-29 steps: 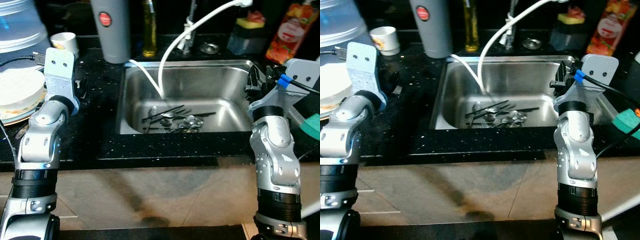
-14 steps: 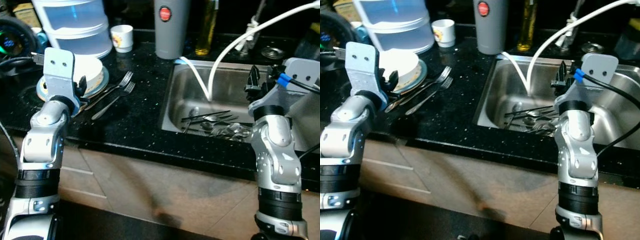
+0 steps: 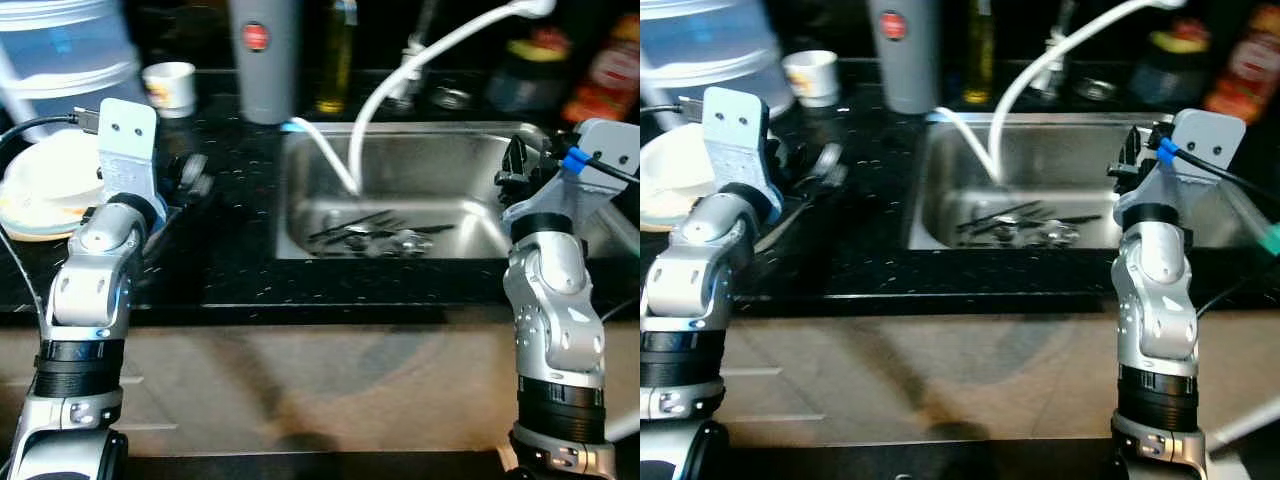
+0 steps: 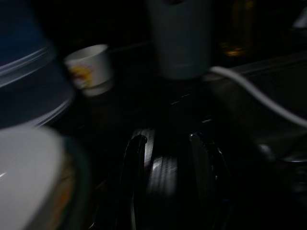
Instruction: Kitchen organization
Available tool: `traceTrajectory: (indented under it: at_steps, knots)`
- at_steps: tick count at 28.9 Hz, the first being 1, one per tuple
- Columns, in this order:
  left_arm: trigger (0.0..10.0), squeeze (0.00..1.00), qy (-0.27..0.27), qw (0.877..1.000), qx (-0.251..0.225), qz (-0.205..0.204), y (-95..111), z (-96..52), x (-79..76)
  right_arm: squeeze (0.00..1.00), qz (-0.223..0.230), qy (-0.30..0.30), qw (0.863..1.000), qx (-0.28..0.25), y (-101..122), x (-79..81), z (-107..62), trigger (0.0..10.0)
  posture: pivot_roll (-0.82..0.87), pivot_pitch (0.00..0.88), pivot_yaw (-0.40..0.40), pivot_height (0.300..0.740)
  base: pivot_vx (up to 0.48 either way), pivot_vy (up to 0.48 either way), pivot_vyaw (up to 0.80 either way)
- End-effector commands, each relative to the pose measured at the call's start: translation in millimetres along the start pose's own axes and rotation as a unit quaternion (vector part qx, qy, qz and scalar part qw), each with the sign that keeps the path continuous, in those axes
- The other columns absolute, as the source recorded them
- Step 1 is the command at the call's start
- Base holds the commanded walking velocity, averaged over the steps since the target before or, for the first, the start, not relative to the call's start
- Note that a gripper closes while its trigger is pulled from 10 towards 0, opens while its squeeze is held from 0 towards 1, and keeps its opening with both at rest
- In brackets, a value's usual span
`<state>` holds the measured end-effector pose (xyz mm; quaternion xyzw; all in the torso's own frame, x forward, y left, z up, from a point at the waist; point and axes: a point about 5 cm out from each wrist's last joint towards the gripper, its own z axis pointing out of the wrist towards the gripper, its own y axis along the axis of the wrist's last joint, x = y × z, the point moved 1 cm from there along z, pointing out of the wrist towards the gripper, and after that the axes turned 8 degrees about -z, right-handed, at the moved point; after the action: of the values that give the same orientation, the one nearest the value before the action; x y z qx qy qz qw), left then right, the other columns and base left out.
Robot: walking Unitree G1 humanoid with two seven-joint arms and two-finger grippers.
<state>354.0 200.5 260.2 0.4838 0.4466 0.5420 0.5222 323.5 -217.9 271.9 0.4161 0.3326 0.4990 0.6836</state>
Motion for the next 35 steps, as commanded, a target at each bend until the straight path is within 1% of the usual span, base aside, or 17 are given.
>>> traceTrajectory:
  at_steps: [1, 5, 6, 7, 8, 9, 10, 13, 15, 18, 19, 23, 26, 30, 31, 32, 35]
  knots:
    - [10.0, 0.0, 0.0, 1.0, 0.001, -0.003, 1.8, 0.4, 0.0, 0.0, -0.007, 0.005, 1.0, 0.013, -4.5, 1.3, -0.8, 10.0, 0.03, 0.072, 0.009, 0.74, 0.0, 0.0, 0.0]
    - [10.0, 0.0, 0.002, 1.0, 0.008, -0.002, 2.2, 0.4, 1.7, 0.0, -0.009, 0.015, 1.0, 0.013, -4.1, 3.9, -1.0, 10.0, 0.03, 0.072, 0.007, 0.74, 0.0, 0.0, 0.0]
    - [10.0, 0.0, 0.01, 0.999, 0.034, -0.003, -0.6, 0.1, 6.2, 0.0, -0.01, 0.023, 1.0, 0.012, -3.5, 5.9, -1.3, 10.0, 0.03, 0.072, 0.007, 0.74, 0.0, 0.0, 0.0]
    - [10.0, 0.0, 0.01, 0.999, 0.034, -0.003, -0.6, 0.1, 6.2, 0.0, -0.01, 0.023, 1.0, 0.012, -3.5, 5.9, -1.3, 10.0, 0.03, 0.072, 0.007, 0.74, 0.0, 0.0, 0.0]
    - [10.0, 0.0, 0.012, 0.998, 0.063, -0.016, -2.9, -1.6, 12.3, 0.0, -0.013, 0.034, 0.999, 0.01, -2.8, 8.3, -1.7, 10.0, 0.03, 0.072, 0.007, 0.74, 0.0, 0.0, 0.0]
    - [10.0, 0.0, 0.012, 0.998, 0.063, -0.016, -2.9, -1.6, 12.3, 0.0, -0.013, 0.034, 0.999, 0.01, -2.8, 8.3, -1.7, 10.0, 0.03, 0.072, 0.007, 0.74, 0.0, 0.0, 0.0]
    - [10.0, 0.0, 0.005, 0.995, 0.098, -0.029, -2.9, -6.0, 22.2, 0.0, -0.017, 0.05, 0.999, 0.008, -2.3, 12.2, -2.5, 10.0, 0.03, 0.072, 0.007, 0.74, 0.0, 0.0, 0.0]
    - [10.0, 0.0, -0.008, 0.994, 0.108, -0.034, -0.1, -9.2, 26.4, 0.0, -0.018, 0.056, 0.998, 0.008, -2.2, 13.7, -3.1, 10.0, 0.05, 0.086, 0.001, 0.74, 0.0, 0.0, 0.0]
    - [10.0, 0.0, -0.053, 0.99, 0.122, -0.036, 6.3, -16.3, 34.1, 0.0, -0.017, 0.065, 0.998, 0.009, -2.5, 16.5, -3.6, 10.0, 0.07, 0.093, -0.005, 0.74, 0.0, 0.0, 0.0]
    - [10.0, 0.0, -0.068, 0.985, 0.152, -0.044, 2.0, -14.6, 54.8, 0.0, -0.016, 0.081, 0.997, 0.003, -0.4, 22.2, -1.5, 10.0, 0.09, 0.106, -0.006, 0.74, 0.0, 0.0, 0.0]
    - [10.0, 0.0, -0.077, 0.983, 0.161, -0.054, -0.9, -13.2, 59.4, 0.0, -0.017, 0.085, 0.996, 0.0, 1.1, 23.9, -0.6, 10.0, 0.09, 0.109, -0.003, 0.74, 0.0, 0.0, 0.0]
    - [10.0, 0.0, -0.099, 0.978, 0.172, -0.067, -6.2, -12.5, 60.4, 0.0, -0.019, 0.09, 0.996, -0.006, 3.7, 25.2, 0.6, 10.0, 0.09, 0.113, -0.001, 0.74, 0.0, 0.0, 0.0]
    - [10.0, 0.0, -0.119, 0.97, 0.2, -0.064, -18.2, -14.0, 60.1, 0.0, -0.022, 0.09, 0.996, -0.014, 8.0, 23.2, 1.3, 10.0, 0.08, 0.114, 0.006, 0.74, 0.0, 0.0, 0.0]
    - [10.0, 0.0, -0.122, 0.968, 0.209, -0.063, -19.3, -16.0, 62.8, 0.0, -0.025, 0.088, 0.996, -0.017, 9.5, 20.8, 0.5, 10.0, 0.08, 0.114, 0.003, 0.74, 0.0, 0.0, 0.0]
    - [10.0, 0.47, -0.132, 0.967, 0.21, -0.063, -19.1, -16.2, 63.2, 0.0, -0.026, 0.088, 0.996, -0.019, 10.0, 20.2, 0.3, 10.0, 0.08, 0.114, 0.003, 0.74, 0.0, 0.0, 0.0]
    - [10.0, 1.0, -0.144, 0.965, 0.212, -0.057, -20.1, -15.9, 63.8, 0.0, -0.025, 0.087, 0.996, -0.022, 11.0, 20.4, 0.4, 10.0, 0.09, 0.112, 0.004, 0.74, 0.0, 0.0, 0.0]
    - [10.0, 1.0, -0.151, 0.964, 0.213, -0.054, -21.6, -14.7, 63.4, 0.0, -0.02, 0.088, 0.996, -0.025, 12.1, 21.7, 1.1, 10.0, 0.09, 0.105, 0.004, 0.74, 0.0, 0.0, 0.0]
